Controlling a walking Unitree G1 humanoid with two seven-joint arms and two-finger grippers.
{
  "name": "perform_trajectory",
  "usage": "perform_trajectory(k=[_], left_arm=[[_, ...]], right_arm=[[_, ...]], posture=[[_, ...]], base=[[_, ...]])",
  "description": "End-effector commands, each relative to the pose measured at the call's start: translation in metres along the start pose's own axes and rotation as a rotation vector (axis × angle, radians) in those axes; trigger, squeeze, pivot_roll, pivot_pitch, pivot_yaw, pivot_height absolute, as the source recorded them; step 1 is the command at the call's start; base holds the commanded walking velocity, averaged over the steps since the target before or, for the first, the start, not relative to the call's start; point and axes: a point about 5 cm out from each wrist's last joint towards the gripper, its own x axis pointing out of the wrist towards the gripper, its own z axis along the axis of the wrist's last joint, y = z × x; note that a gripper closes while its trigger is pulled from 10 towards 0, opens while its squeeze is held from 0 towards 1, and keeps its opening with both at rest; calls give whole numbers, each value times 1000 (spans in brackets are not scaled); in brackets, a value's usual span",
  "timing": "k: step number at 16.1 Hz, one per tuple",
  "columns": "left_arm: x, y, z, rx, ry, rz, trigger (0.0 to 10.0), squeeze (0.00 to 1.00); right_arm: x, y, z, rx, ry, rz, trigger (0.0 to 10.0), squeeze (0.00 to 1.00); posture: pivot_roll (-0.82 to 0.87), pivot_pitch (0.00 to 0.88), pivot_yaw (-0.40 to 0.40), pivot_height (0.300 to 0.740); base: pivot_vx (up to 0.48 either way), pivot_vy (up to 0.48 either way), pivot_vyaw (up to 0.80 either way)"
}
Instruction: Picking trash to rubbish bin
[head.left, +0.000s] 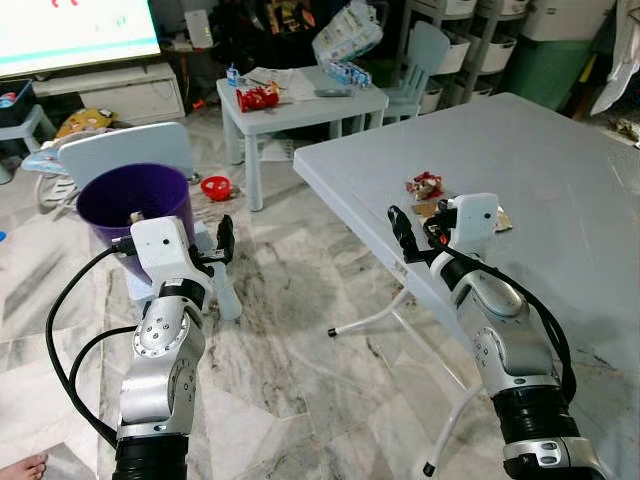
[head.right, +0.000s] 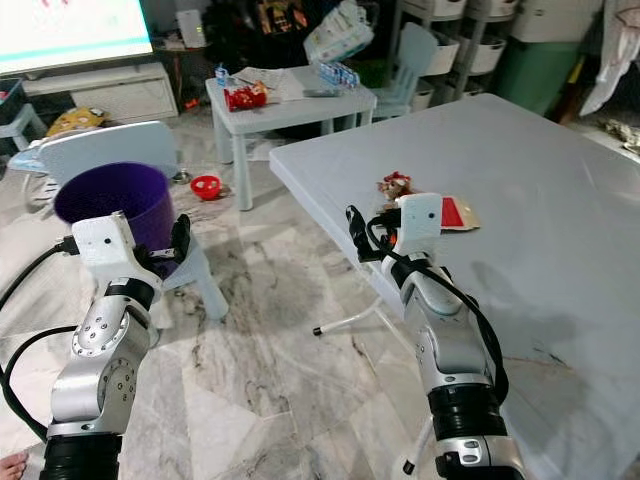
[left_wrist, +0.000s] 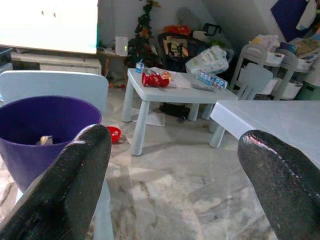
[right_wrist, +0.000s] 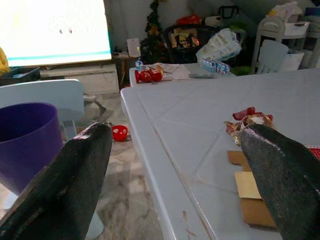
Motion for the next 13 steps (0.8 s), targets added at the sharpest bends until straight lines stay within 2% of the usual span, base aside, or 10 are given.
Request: perform_trajectory(k=[1,8,13], left_arm=[[1,0,-1,7,15,-1,10000,0],[2,1,0,12,16,-2,10000,0],[2,1,-1,15,23,-3,10000,0]], right_arm=[[2,0,10,-18,-34,-4,10000,624],[3,1,10,-16,-37,-2,10000,620],[3,1,10,-14,-38,-5,10000,620]], posture=[[49,0,-38,740],[54,0,-34,740],[55,0,-32,740]], base=[[0,0,-756],[0,0,-757],[0,399,-756]])
